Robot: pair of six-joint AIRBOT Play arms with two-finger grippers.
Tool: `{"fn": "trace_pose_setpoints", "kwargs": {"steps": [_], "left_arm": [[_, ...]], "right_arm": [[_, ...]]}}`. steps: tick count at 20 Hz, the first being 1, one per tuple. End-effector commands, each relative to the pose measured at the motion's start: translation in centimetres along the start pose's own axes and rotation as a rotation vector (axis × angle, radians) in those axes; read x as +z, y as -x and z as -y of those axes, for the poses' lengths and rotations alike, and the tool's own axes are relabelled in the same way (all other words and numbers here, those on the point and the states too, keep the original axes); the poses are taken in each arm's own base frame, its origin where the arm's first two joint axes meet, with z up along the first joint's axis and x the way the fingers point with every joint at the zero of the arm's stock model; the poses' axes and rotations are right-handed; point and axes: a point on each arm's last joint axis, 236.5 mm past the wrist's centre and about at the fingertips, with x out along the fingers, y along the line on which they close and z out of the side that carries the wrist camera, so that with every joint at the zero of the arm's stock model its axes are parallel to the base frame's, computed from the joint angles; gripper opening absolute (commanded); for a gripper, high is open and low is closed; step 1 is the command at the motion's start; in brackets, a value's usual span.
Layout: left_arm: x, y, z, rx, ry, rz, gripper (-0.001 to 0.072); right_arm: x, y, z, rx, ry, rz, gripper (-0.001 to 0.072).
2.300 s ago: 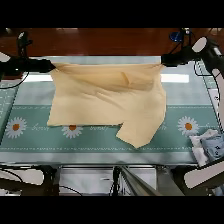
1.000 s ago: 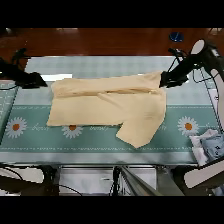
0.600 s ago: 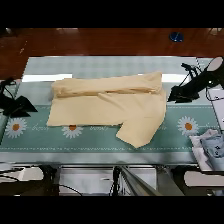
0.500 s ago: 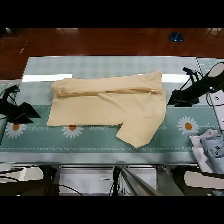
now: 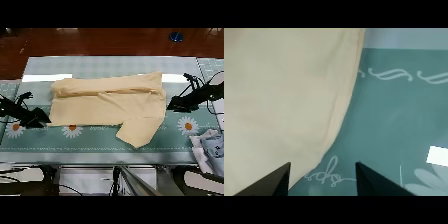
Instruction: Fold the shirts.
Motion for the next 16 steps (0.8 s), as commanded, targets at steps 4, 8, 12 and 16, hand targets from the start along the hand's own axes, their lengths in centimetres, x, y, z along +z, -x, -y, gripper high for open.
{"fn": "trace_pose_setpoints", "kwargs": {"steps": [4,8,12,16], "left_arm": [[3.7,-1.8,-0.1,0.062,0.040,0.105,0.0562],[4.4,-2.1,0.3,0.052,0.099,0.120,0.0175],[3.6,-2.2,0.9,0.046,0.030,0.081,0.0025],[3.2,-1.4,1.5,0.040,-0.018,0.075,0.0025]], "right_arm": [[-0.4,0.1,-0.3,0.010,0.001,-0.009,0.0491],[-0.1,2.4,-0.9,-0.009,0.029,0.065,0.0490],[-0.7,5.0,-0.2,-0.081,0.058,0.125,0.0491],[-3.3,2.8,2.4,0.031,-0.116,0.080,0.0491]]}}
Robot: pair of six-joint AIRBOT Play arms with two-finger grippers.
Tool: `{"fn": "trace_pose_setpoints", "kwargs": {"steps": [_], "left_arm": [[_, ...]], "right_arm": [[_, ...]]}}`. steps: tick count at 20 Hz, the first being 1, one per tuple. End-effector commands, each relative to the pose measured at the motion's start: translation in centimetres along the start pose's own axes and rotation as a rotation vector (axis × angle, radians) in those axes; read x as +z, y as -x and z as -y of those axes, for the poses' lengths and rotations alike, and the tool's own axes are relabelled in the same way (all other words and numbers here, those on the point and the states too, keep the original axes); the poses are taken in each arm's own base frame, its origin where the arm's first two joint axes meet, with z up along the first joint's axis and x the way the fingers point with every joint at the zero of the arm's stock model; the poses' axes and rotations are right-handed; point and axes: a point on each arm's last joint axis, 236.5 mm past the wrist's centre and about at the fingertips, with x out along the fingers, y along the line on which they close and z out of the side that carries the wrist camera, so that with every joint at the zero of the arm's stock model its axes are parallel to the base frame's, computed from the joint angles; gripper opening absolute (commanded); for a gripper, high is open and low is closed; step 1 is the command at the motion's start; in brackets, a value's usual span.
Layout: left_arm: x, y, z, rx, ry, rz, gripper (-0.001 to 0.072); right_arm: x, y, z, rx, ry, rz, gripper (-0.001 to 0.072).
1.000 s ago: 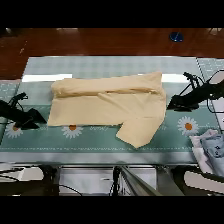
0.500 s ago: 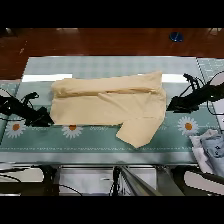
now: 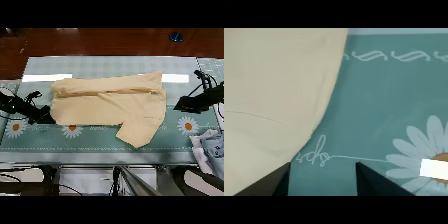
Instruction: Fold the shirts.
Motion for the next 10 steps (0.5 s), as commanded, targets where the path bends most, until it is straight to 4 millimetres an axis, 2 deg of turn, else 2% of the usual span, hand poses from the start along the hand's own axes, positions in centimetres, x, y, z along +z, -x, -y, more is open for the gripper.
{"fn": "trace_pose_setpoints", "kwargs": {"steps": [1,5,7,10], "left_arm": [[2.0,0.8,-0.3,0.030,-0.045,0.093,0.0025],[2.7,2.0,0.6,0.019,-0.085,0.138,0.0025],[3.2,2.8,1.2,0.013,-0.108,0.166,0.0025],[3.8,3.8,1.5,0.021,-0.122,0.194,0.0025]], "right_arm": [[-2.6,-1.7,1.2,0.114,-0.134,-0.027,0.0491],[-4.6,-5.7,-0.8,0.270,-0.234,-0.021,0.0491],[-4.2,-7.6,-2.4,0.306,-0.253,0.028,0.0490],[-3.7,-9.5,-3.7,0.277,-0.239,0.069,0.0475]]}}
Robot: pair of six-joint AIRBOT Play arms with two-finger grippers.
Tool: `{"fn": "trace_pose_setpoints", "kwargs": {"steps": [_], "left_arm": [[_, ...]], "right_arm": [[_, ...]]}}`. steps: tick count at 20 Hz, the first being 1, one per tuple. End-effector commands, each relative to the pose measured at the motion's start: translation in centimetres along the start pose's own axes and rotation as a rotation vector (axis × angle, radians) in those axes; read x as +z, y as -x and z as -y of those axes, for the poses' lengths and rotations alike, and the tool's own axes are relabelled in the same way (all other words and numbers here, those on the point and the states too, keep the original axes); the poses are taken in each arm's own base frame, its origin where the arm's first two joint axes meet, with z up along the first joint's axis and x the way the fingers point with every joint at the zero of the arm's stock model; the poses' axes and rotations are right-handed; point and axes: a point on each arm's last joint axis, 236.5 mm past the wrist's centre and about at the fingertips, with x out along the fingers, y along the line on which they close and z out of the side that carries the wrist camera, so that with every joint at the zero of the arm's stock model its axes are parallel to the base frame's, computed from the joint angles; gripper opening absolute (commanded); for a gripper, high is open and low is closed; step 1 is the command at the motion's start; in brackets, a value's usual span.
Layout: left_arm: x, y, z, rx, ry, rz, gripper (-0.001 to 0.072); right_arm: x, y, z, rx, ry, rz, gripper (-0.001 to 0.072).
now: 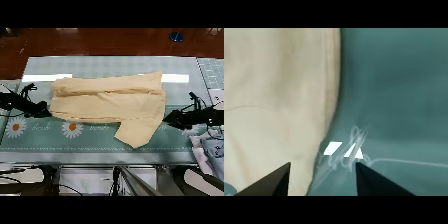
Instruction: Fold the shirts.
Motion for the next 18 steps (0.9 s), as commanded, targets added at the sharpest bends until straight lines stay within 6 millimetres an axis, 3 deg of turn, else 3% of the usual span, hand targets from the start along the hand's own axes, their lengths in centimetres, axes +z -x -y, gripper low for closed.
{"fn": "trace_pose_setpoints", "kwargs": {"steps": [1,4,6,7,8,10,12,14,16,18], "left_arm": [[0.7,1.0,0.8,-0.016,-0.021,0.028,0.0025],[1.1,1.2,1.0,-0.022,-0.025,0.040,0.0025],[1.1,1.2,1.2,-0.027,-0.031,0.042,0.0025],[1.1,1.2,1.2,-0.027,-0.030,0.041,0.0025],[1.1,1.2,1.2,-0.027,-0.030,0.042,0.0025],[1.2,1.3,1.2,-0.027,-0.031,0.043,0.0025],[1.5,1.9,1.4,-0.025,-0.042,0.054,0.0025],[2.8,3.8,2.3,-0.030,-0.076,0.100,0.0025],[4.8,6.3,4.8,-0.110,-0.077,0.200,0.0025],[6.4,8.5,8.6,-0.254,-0.071,0.287,0.0025]], "right_arm": [[0.7,-2.5,-1.0,0.004,-0.023,0.079,0.0469],[0.9,-3.8,-1.9,-0.016,-0.030,0.093,0.0455],[-0.5,-5.6,-2.1,-0.020,-0.044,0.020,0.0346],[-1.3,-6.5,-2.4,-0.013,-0.050,-0.017,0.0234],[-1.8,-7.2,-3.0,0.000,-0.056,-0.042,0.0074],[-1.7,-7.1,-4.4,0.038,-0.021,-0.031,0.0033],[-0.3,-4.7,-6.5,0.081,0.055,0.041,0.0032],[2.4,-0.3,-8.9,0.120,0.119,0.183,0.0031],[5.4,4.8,-11.3,0.146,0.168,0.358,0.0031],[7.7,8.1,-13.0,0.160,0.188,0.478,0.0030]]}}
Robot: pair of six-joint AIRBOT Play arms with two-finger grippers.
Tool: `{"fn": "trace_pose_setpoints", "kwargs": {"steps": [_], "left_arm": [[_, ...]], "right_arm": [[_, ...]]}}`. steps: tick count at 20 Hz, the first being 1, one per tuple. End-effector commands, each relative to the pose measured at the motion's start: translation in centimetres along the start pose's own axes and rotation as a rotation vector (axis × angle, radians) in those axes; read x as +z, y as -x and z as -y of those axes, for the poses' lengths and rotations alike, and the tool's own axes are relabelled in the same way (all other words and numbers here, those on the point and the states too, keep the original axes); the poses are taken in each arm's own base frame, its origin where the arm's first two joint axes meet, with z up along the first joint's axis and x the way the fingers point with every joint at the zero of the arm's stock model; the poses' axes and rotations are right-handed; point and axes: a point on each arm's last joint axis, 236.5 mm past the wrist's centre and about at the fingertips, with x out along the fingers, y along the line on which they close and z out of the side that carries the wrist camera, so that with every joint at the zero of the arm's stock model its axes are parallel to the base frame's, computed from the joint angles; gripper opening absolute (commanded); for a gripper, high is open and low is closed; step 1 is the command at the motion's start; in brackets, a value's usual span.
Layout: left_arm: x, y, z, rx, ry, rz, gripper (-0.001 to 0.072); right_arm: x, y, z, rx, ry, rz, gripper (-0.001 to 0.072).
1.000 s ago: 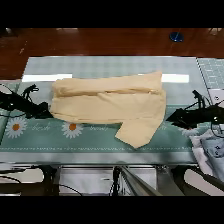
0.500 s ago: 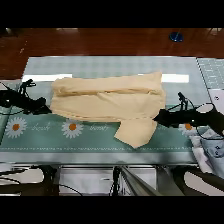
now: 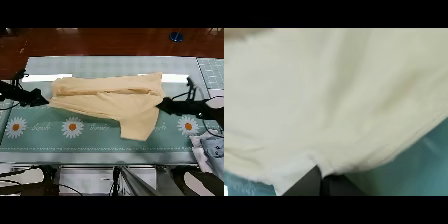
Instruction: Fold the shirts.
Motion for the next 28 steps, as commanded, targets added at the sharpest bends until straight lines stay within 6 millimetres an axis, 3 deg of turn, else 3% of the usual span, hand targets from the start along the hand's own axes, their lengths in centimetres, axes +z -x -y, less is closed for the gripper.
{"fn": "trace_pose_setpoints", "kwargs": {"steps": [1,2,4,9,15,22,28], "left_arm": [[3.4,2.4,6.1,-0.209,-0.009,0.140,0.0025],[3.8,2.4,7.1,-0.238,-0.015,0.157,0.0025],[4.3,2.3,7.3,-0.234,-0.017,0.177,0.0025],[7.2,2.8,5.5,-0.183,0.015,0.289,0.0024],[11.0,1.5,3.8,-0.174,0.055,0.309,0.0024],[15.3,-1.2,4.6,-0.172,-0.001,0.317,0.0025],[16.6,-3.9,2.2,-0.148,0.043,0.326,0.0026]], "right_arm": [[5.1,3.9,-3.6,0.041,0.060,0.181,0.0030],[5.7,3.7,-4.0,0.042,0.079,0.187,0.0030],[7.6,3.0,-4.0,0.030,0.089,0.221,0.0030],[12.0,0.3,-2.9,0.002,0.082,0.231,0.0030],[17.2,-3.8,-1.7,-0.008,0.086,0.223,0.0030],[19.2,-6.7,0.7,-0.036,0.042,0.244,0.0030],[18.6,-9.1,2.9,-0.061,0.004,0.218,0.0032]]}}
